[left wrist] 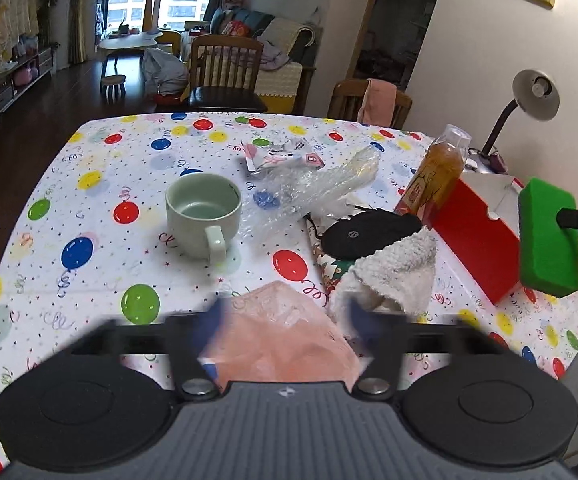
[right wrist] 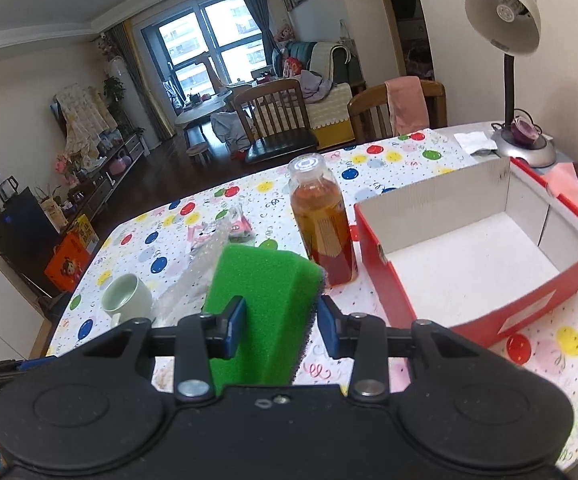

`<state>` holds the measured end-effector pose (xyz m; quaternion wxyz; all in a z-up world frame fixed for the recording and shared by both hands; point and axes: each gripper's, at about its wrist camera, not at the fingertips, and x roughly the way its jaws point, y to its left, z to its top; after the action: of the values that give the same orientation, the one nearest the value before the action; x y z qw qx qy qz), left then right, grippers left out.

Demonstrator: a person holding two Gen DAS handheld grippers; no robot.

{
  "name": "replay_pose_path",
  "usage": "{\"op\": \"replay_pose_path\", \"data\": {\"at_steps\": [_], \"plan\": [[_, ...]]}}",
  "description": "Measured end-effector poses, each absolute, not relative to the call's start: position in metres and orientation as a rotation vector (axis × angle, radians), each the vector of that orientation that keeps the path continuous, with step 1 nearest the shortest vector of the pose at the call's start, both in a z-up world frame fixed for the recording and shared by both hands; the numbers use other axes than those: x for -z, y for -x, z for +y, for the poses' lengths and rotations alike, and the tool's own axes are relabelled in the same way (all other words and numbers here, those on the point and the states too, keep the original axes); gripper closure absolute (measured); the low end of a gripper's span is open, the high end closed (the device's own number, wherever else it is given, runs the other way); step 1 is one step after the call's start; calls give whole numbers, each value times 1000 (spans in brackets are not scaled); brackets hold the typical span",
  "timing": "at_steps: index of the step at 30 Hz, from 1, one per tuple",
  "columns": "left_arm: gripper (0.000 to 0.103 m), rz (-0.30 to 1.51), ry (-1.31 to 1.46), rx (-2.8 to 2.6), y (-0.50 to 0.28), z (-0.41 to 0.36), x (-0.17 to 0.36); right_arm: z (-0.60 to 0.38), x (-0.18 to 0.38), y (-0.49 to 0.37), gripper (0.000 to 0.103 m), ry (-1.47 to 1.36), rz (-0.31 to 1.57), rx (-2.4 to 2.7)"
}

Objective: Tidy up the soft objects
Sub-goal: 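Lift the pink puff and green sponge and carry both toward the red box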

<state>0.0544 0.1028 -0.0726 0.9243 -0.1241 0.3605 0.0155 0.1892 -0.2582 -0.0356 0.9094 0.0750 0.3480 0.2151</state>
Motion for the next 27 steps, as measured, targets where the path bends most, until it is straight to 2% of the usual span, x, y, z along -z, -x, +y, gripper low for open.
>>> {"op": "replay_pose_path", "data": {"at_steps": [16,23,27], "plan": [[14,929,99,15,-67,70,157,-256,42,-160,65,-170,746,-415],[14,934,104,-35,-78,74,166,-257,49,-150,65,-172,758,-389],[34,918,126,-46,-77,77,162,-261,50,-148,65,-180,764,-376]]}}
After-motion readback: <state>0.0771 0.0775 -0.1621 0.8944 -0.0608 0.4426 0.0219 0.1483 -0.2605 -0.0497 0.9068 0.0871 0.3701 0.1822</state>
